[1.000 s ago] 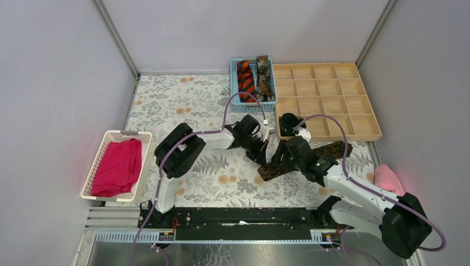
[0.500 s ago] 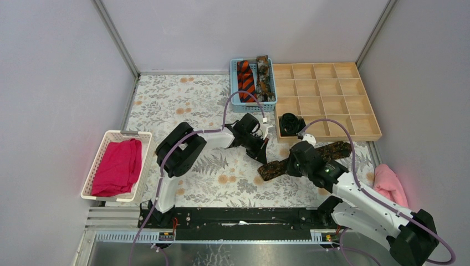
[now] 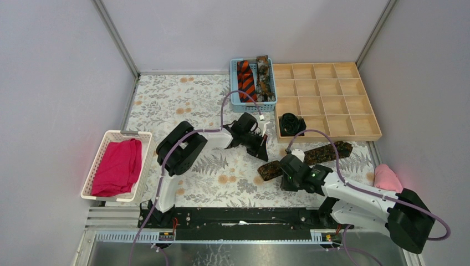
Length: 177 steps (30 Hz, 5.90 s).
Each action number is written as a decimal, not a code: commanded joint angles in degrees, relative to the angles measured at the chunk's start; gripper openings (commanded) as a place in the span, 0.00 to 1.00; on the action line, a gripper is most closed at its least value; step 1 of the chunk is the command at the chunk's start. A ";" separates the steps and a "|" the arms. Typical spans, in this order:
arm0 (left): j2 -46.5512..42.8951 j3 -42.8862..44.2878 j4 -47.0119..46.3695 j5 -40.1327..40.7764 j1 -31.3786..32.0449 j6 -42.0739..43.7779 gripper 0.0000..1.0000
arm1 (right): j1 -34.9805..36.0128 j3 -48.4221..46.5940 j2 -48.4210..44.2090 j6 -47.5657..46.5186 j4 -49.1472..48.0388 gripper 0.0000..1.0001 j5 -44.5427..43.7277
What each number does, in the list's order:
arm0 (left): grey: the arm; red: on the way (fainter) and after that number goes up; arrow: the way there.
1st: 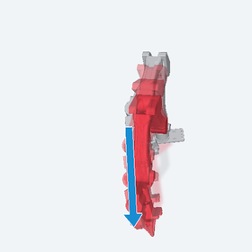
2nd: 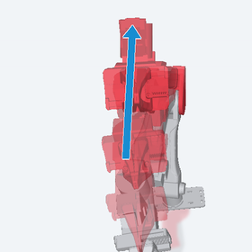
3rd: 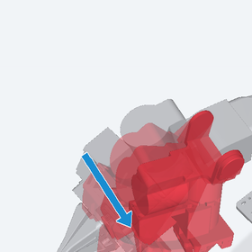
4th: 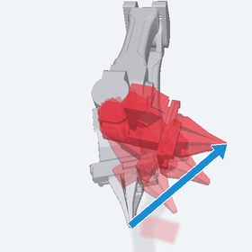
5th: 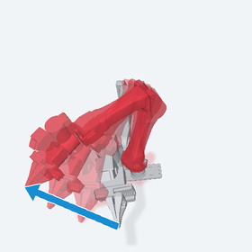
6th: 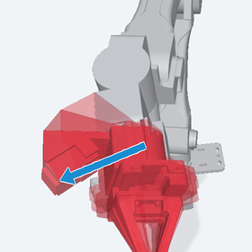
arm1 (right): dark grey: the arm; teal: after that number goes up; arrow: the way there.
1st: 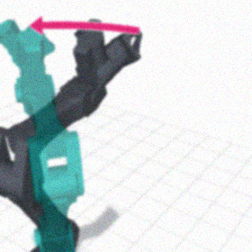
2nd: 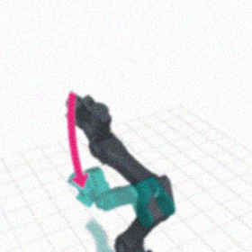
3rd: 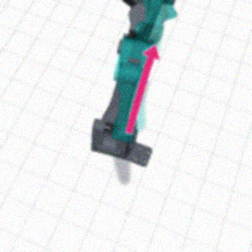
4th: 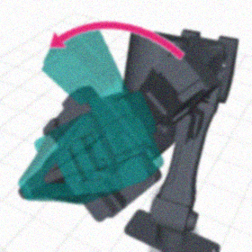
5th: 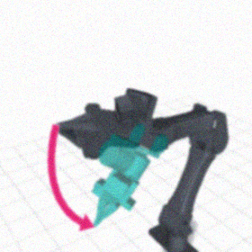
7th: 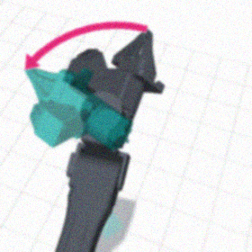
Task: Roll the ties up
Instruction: Roll the tie at the center of the board.
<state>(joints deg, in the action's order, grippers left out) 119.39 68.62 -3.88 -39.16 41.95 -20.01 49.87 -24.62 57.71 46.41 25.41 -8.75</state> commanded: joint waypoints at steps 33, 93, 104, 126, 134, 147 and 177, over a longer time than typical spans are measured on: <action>-0.66 1.76 3.73 18.34 -1.36 -1.81 0.00 | 6.34 -9.29 5.59 0.74 4.91 0.02 -19.26; -70.06 -26.16 16.93 61.44 -5.59 -16.11 0.07 | 16.33 -38.32 50.86 -8.34 15.32 0.64 -36.18; -69.14 -25.30 16.06 61.79 -5.57 -15.11 0.07 | 13.59 -33.66 49.35 -9.87 7.26 0.41 -28.71; -49.02 -32.53 -8.47 46.98 -5.57 -15.41 0.00 | 7.90 -24.86 29.18 -4.73 -11.56 0.31 -6.12; -35.15 -30.01 -19.88 36.85 -4.09 -13.05 0.00 | 0.95 -11.61 17.82 0.49 -23.46 0.31 4.11; -22.77 -21.75 -21.32 34.78 0.54 -11.02 0.00 | -5.97 -3.72 10.40 5.83 -33.75 0.31 18.13; -4.51 -21.88 -40.51 0.56 3.05 -13.84 0.00 | -17.94 3.77 6.46 5.43 -38.29 0.29 26.69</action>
<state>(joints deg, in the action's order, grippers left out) 114.67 47.72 -39.48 -33.50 44.53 -33.67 33.93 -21.93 66.96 52.71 -12.49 17.91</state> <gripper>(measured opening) 0.008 0.302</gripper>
